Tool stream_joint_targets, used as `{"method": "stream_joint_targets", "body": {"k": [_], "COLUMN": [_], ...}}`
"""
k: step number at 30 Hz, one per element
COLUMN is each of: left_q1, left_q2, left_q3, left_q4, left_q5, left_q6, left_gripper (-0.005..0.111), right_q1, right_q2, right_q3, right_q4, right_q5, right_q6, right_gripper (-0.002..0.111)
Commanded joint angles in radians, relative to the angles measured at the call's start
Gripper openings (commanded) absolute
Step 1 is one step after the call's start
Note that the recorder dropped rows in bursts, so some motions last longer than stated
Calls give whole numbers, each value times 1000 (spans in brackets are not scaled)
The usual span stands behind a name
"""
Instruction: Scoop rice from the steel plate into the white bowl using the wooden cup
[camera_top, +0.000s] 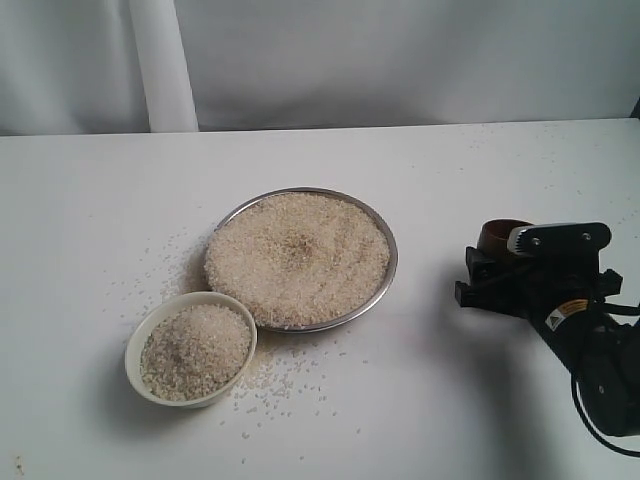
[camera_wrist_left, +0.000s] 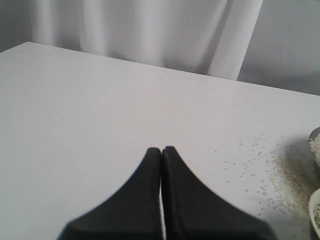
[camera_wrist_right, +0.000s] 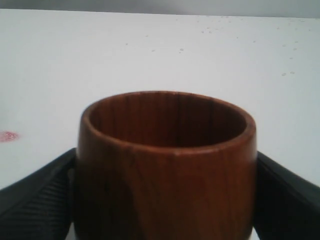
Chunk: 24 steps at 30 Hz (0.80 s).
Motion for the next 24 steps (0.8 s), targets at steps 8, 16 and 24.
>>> {"method": "stream_joint_targets", "body": {"k": [8,16,24], "left_q1": [-1,-1,-1], "left_q2": [8,8,8], "left_q3": [1,1,1], "left_q4": [-4,-4,-4], "left_q5": [-6,-6,-6], "left_q6": [-2,-2,-2], "left_gripper": [0,0,0], "right_q1": [-1,-1,-1], "right_q2": [-4,-4,-4], "right_q3": [5,5,5], "right_q4": [-13,-13,-13], "right_q5": [21,57,47], "right_q6": [-5,-5,-5], "right_gripper": [0,16,79]}}
